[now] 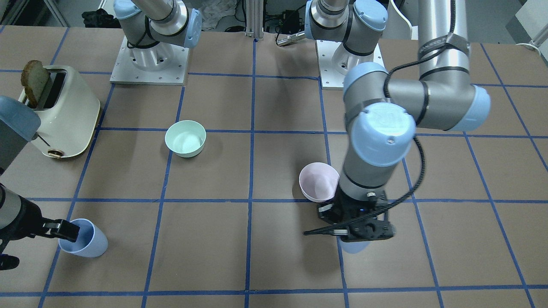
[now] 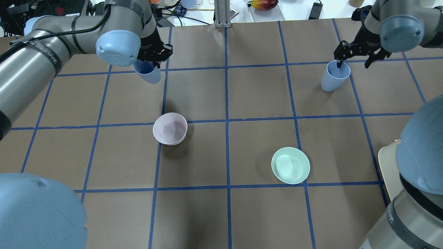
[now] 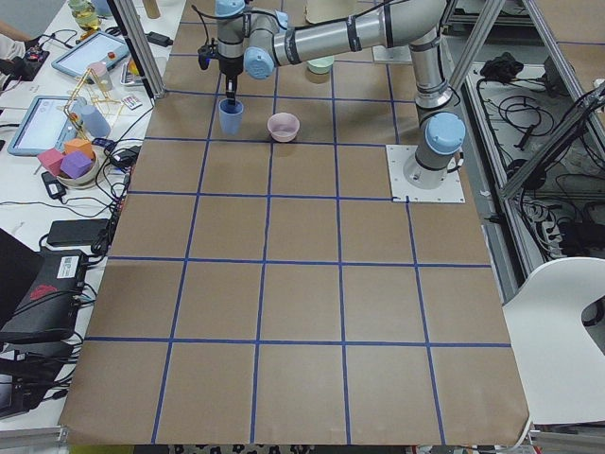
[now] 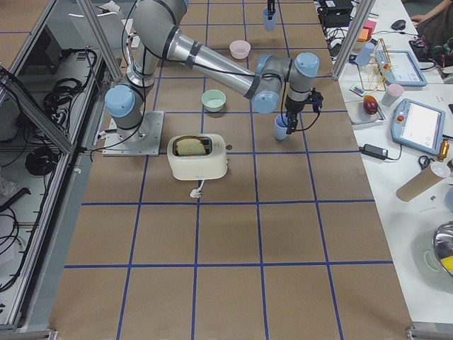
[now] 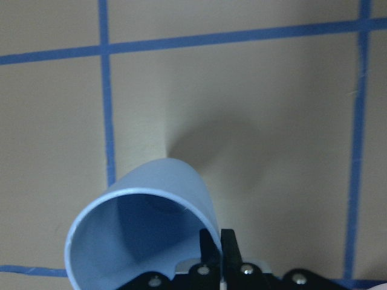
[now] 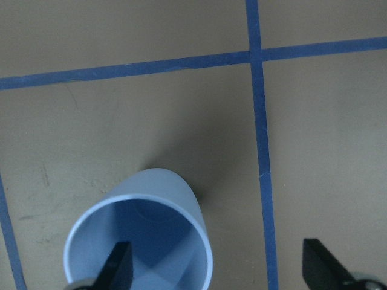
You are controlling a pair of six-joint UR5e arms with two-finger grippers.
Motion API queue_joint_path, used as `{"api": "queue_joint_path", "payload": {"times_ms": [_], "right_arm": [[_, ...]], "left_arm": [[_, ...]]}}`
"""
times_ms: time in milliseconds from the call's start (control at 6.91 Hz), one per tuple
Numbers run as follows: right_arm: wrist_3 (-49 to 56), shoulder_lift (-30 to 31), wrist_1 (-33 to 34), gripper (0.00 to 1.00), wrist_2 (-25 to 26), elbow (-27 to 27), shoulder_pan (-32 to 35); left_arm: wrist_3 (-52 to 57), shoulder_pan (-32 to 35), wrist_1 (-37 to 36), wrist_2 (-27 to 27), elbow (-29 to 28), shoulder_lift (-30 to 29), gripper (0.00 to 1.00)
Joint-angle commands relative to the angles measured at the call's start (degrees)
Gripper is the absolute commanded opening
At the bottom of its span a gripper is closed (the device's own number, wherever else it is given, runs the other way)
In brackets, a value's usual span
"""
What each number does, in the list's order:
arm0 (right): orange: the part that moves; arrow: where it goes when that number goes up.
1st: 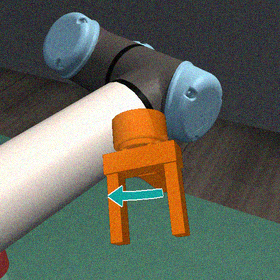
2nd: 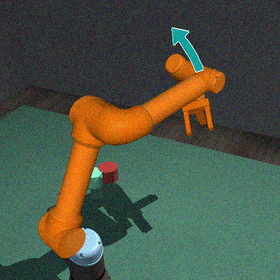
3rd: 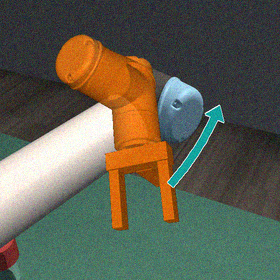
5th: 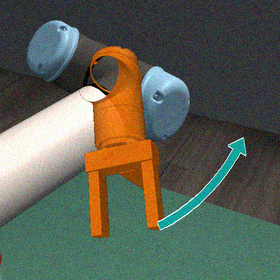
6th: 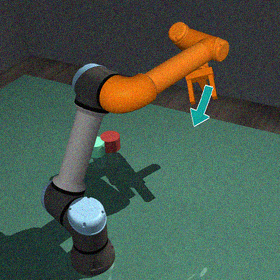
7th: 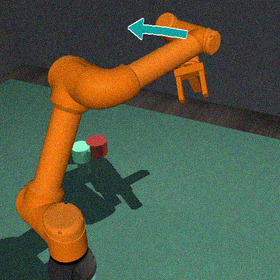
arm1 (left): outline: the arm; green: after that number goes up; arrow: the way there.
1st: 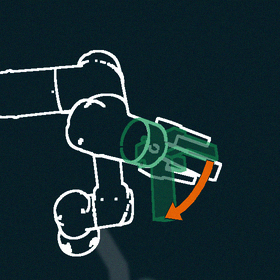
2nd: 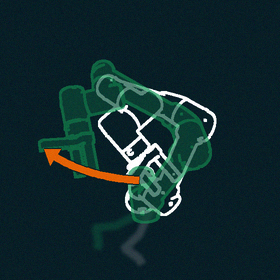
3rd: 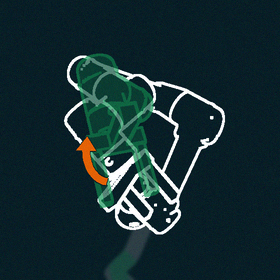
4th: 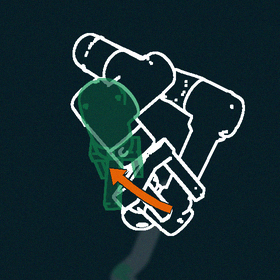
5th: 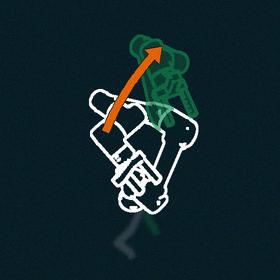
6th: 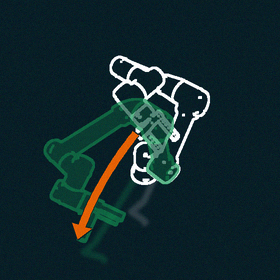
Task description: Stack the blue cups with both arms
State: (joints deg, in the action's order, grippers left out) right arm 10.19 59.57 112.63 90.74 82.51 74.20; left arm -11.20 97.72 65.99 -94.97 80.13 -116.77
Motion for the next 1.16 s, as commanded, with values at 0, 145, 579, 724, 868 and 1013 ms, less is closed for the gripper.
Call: {"api": "queue_joint_path", "payload": {"times_ms": [0, 145, 579, 724, 868, 1013], "right_arm": [[0.1, -1.38, -0.31, 1.0, 0.05, 0.37, -0.11], [0.1, -1.48, -0.31, 1.0, 0.05, 0.8, -0.11], [0.1, -2.7, -0.13, 0.78, -0.39, 1.25, -0.28], [0.01, -2.88, -0.13, 0.54, -0.65, 1.25, -0.37], [0.01, -2.88, -0.13, 0.28, -0.31, 1.25, -0.37], [0.01, -2.88, -0.22, 0.12, -0.48, 0.9, -0.37]], "left_arm": [[-16.07, 9.3, 0.72, 1.19, -7.14, -5.89, 0.0], [-18.31, 11.59, 0.72, 3.37, -10.4, -8.7, 0.0], [-19.65, 15.82, 2.38, 5.42, -11.14, -12.69, 0.0], [-18.78, 15.84, 2.82, 2.98, -10.7, -12.77, 0.25], [-17.81, 15.58, 2.05, 1.73, -10.69, -12.51, 0.99], [-16.85, 13.22, 2.73, 2.07, -11.3, -10.6, 1.0]]}}
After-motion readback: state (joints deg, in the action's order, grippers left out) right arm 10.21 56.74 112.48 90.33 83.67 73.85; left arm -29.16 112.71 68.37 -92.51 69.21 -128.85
